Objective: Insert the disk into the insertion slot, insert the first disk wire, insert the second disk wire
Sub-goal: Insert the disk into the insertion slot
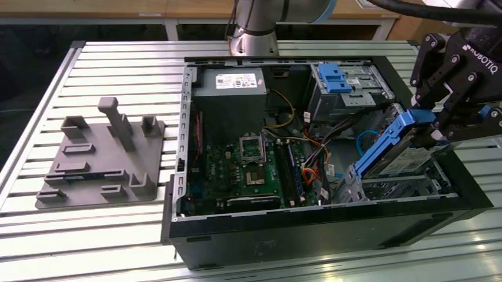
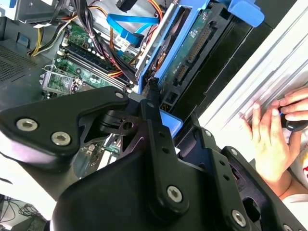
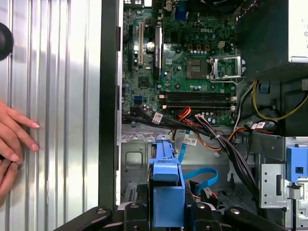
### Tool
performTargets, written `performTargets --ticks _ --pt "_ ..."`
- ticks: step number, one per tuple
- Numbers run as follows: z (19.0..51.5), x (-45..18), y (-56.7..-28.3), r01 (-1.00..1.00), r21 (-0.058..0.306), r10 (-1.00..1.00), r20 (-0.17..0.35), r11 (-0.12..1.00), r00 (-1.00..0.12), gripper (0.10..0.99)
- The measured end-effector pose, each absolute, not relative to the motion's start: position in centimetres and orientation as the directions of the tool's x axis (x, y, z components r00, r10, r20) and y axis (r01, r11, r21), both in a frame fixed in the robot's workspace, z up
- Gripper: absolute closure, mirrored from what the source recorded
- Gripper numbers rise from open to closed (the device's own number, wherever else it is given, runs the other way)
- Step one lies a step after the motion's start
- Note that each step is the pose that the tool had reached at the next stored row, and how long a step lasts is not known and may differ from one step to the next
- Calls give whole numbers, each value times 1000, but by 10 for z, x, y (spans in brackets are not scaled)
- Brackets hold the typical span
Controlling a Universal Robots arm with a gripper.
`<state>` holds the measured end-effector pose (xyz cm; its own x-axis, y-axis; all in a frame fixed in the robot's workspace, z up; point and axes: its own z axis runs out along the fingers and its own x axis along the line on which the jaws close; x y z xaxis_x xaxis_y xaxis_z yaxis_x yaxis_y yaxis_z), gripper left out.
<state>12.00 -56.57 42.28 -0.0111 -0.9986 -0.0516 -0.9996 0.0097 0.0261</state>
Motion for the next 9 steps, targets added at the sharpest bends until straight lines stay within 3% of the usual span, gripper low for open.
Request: performTargets --ticks 9 --pt "409 120 -566 -1000 26 -999 -52 10 -11 722"
